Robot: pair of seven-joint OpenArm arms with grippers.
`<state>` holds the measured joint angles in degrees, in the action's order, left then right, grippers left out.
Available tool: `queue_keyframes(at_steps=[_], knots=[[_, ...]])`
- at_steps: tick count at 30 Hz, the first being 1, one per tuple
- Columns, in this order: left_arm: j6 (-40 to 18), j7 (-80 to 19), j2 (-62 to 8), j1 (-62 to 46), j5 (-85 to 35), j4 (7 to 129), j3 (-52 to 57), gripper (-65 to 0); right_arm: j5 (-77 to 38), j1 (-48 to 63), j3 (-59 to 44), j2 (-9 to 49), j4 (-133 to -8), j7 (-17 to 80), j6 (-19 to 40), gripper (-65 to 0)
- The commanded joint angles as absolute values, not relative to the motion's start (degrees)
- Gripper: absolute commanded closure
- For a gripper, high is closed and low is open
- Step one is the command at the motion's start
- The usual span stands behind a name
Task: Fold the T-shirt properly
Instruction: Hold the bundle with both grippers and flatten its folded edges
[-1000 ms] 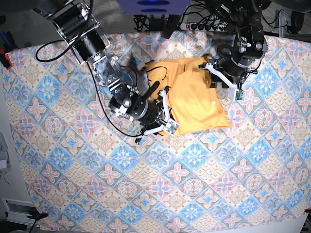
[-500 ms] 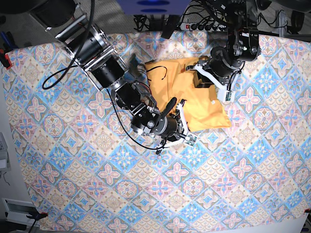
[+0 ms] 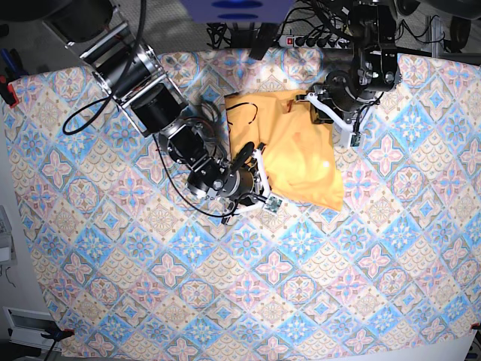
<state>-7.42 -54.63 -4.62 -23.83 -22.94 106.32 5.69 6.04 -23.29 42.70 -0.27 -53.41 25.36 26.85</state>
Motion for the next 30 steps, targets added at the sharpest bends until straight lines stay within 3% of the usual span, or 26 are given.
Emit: queue_keyframes(at_steps=[1,9,18,30], knots=[[-7.78,-54.02,-4.53,-24.40,-23.52,108.88,4.44,-12.0,5.58,-25.10,42.33,-1.19,-56.48,23.78,26.51,0.0],[-7.78,-54.02,-4.70,-26.42,-23.08,112.40,-3.03,-12.0,5.58,-25.80,42.24,-1.10,-58.86,23.69,26.51,0.0],[-7.60,-54.11,-8.22,-23.87,-22.64,107.65,-6.73,-12.0,5.58,-28.53,42.51,-3.21,-43.65,20.62,26.51,0.0],[-7.60,-53.67,-14.46,-13.85,-22.73,98.07,-6.46,-11.9,5.58,-21.49,42.33,8.13,-60.44,29.32,26.51,0.0]])
